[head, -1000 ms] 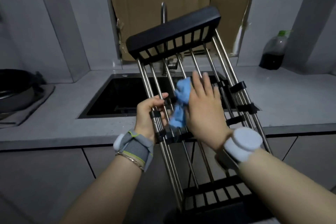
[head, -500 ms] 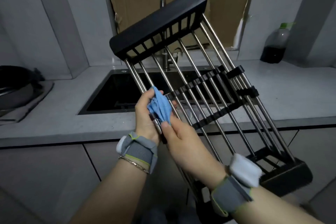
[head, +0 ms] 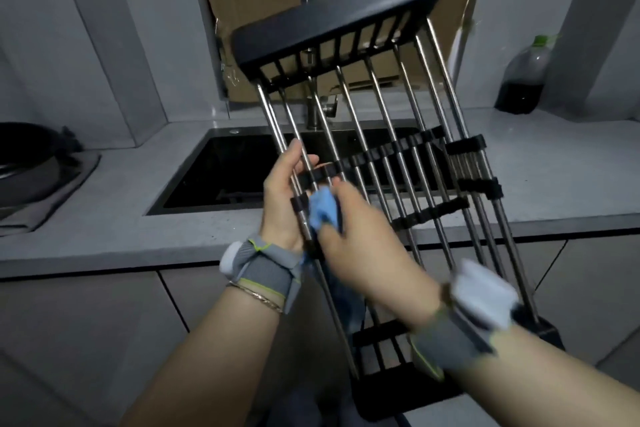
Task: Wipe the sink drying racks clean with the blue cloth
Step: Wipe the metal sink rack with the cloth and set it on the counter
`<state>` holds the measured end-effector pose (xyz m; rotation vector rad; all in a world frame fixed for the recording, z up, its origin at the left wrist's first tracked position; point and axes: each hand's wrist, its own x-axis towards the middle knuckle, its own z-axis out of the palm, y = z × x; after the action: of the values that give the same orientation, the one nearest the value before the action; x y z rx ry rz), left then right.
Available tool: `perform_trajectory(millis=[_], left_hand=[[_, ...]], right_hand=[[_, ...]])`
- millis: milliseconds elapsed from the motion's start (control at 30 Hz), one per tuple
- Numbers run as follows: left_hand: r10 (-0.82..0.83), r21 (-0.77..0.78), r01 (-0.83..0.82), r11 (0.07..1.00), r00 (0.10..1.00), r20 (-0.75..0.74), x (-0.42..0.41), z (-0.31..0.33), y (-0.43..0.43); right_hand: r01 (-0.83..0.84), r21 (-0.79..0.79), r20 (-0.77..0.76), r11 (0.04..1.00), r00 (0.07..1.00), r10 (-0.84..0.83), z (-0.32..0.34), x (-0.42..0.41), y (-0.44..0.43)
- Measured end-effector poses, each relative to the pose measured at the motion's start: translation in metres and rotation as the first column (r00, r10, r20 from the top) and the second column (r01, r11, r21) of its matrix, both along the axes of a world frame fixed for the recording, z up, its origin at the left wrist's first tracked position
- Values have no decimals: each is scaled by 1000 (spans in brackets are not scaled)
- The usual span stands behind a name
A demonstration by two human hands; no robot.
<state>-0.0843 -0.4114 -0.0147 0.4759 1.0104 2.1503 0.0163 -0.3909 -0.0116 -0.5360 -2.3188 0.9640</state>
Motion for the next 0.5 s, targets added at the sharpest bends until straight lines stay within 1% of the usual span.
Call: perform_trajectory(millis=[67, 133, 167, 200, 233, 267, 367, 433, 500], left_hand=[[7, 44, -5, 999, 999, -39, 7, -3, 5], [42, 50, -37, 998, 994, -103, 10, -6, 9], [51, 45, -45, 998, 991, -126, 12, -7, 11], [63, 39, -58, 998, 989, -130, 12, -8, 12], [82, 28, -80, 996, 989, -123, 10, -9, 14], [98, 10, -98, 995, 990, -98, 9, -9, 14], [175, -86, -173, 981, 984, 19, 0, -8, 14], [214, -139, -211, 968, 977, 14, -6, -9, 14], [202, -150, -198, 969, 979, 15, -5, -7, 13]], right_hand=[[-27, -134, -192, 991, 981, 1, 9, -23, 9], [-99, -342, -370, 935, 928, -37, 16, -38, 13], [-135, -430, -430, 892, 900, -71, 18, -41, 14], [-159, -483, -462, 861, 882, -97, 16, -43, 14], [-173, -498, -472, 850, 876, -98, 13, -44, 14], [-171, -481, -457, 860, 886, -79, 7, -43, 14], [-193, -419, -357, 887, 933, 34, -8, -35, 11], [-225, -420, -304, 879, 948, 97, -12, -27, 12], [-242, -454, -261, 858, 956, 132, -14, -18, 14]])
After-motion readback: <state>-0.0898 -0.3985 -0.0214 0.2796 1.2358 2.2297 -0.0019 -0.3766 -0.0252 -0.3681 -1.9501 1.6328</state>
